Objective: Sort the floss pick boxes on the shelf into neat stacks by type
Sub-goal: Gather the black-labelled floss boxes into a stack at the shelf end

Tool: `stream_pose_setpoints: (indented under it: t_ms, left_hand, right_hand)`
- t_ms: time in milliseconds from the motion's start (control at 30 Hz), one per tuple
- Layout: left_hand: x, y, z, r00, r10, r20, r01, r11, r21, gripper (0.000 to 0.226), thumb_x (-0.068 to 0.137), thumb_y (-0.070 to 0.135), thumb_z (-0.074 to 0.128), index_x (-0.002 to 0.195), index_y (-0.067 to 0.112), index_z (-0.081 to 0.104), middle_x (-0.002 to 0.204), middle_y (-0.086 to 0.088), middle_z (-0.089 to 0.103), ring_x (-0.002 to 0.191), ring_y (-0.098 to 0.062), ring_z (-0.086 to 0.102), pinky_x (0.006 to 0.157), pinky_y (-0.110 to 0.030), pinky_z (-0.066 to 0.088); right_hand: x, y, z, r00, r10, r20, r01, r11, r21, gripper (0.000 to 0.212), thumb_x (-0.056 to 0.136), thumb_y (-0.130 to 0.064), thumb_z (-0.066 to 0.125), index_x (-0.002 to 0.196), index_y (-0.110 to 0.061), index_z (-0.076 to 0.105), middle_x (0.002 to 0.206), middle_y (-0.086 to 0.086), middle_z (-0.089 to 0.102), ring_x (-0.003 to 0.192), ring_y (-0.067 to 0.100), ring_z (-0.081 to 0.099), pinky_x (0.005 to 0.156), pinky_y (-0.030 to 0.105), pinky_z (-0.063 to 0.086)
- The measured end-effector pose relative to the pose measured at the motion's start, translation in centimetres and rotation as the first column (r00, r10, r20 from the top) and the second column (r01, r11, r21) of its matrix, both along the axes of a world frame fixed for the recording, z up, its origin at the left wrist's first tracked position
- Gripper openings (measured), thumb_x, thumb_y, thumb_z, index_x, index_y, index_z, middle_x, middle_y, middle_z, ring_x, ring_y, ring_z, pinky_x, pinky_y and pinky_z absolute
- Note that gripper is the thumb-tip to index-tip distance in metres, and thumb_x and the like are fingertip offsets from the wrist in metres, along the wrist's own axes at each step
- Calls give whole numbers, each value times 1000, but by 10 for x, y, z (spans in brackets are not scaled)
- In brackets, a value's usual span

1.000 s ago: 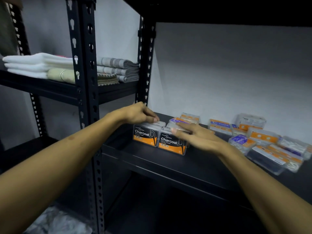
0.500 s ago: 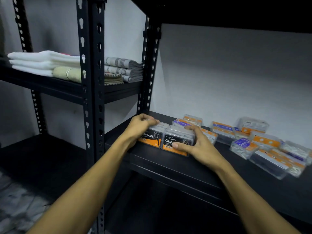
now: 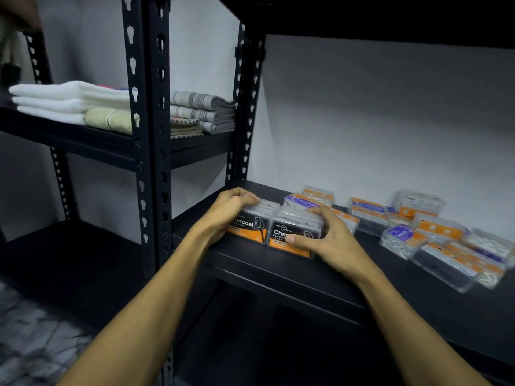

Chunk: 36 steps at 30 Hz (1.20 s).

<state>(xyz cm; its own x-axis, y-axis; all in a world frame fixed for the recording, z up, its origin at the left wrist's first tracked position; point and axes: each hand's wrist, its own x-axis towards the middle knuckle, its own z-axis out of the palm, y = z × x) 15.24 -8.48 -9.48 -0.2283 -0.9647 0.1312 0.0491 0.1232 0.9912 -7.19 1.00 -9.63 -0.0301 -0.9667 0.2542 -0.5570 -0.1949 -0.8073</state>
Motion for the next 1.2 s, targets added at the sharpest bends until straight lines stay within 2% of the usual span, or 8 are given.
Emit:
stream_pose_setpoints:
  t_ms: [133, 267, 367, 533, 667, 833, 1200]
  left_hand:
    - [3, 3, 3, 993, -108, -43, 108, 994, 6, 10, 87, 15, 66, 97, 17, 69, 85, -4, 71, 71, -17, 68, 65, -28, 52]
    - [3, 4, 3, 995, -97, -28, 96, 995, -19, 15, 87, 9, 65, 101, 15, 69, 84, -3, 70, 66, -12, 67, 59, -24, 52]
    - [3, 3, 2, 991, -114, -72, 114, 993, 2, 19, 86, 7, 69, 104, 13, 68, 85, -5, 70, 65, -14, 68, 57, -24, 53]
    - [6, 2, 1, 983, -134, -125, 136, 991, 10, 22, 83, 7, 74, 104, 12, 70, 89, -8, 72, 72, -20, 70, 62, -28, 56]
    - [5, 2, 0, 985, -93, -145, 94, 996, -6, 34, 80, 6, 77, 113, 10, 68, 93, -10, 72, 73, -22, 71, 62, -28, 57]
    - [4, 0, -2, 994, -64, -89, 63, 998, -8, 35, 80, 10, 79, 113, 7, 67, 94, -11, 73, 72, -19, 71, 64, -28, 56]
    - [2, 3, -4, 1000, 0, -25, -1, 999, -47, 31, 80, 17, 79, 109, 11, 70, 96, -9, 74, 74, -17, 71, 65, -27, 56]
  right_hand:
    - [3, 3, 2, 999, -28, -32, 27, 999, -43, 71, 61, -46, 91, 120, -30, 56, 115, -12, 65, 102, 1, 63, 93, 27, 52]
    - [3, 3, 2, 1000, -12, -21, 11, 998, -58, 70, 62, -40, 92, 121, -29, 56, 114, -14, 65, 103, 1, 64, 95, 27, 53]
    - [3, 2, 2, 1000, -14, -13, 13, 998, -60, 70, 62, -40, 92, 122, -29, 57, 115, -13, 65, 104, 3, 64, 96, 30, 53]
    - [3, 2, 2, 1000, -7, -13, 6, 999, -53, 70, 64, -37, 91, 124, -30, 55, 116, -11, 65, 104, 4, 64, 93, 26, 53]
    - [2, 1, 1, 1000, -9, -21, 7, 998, -57, 70, 64, -38, 91, 124, -30, 55, 116, -11, 65, 104, 4, 64, 91, 24, 52]
    - [2, 1, 0, 1000, -7, -17, 7, 999, -53, 70, 65, -39, 91, 125, -31, 54, 116, -12, 65, 102, 1, 64, 85, 18, 51]
    - [3, 4, 1, 1000, -21, -21, 20, 999, -34, 73, 63, -43, 91, 124, -33, 53, 117, -13, 64, 103, 2, 64, 90, 25, 53]
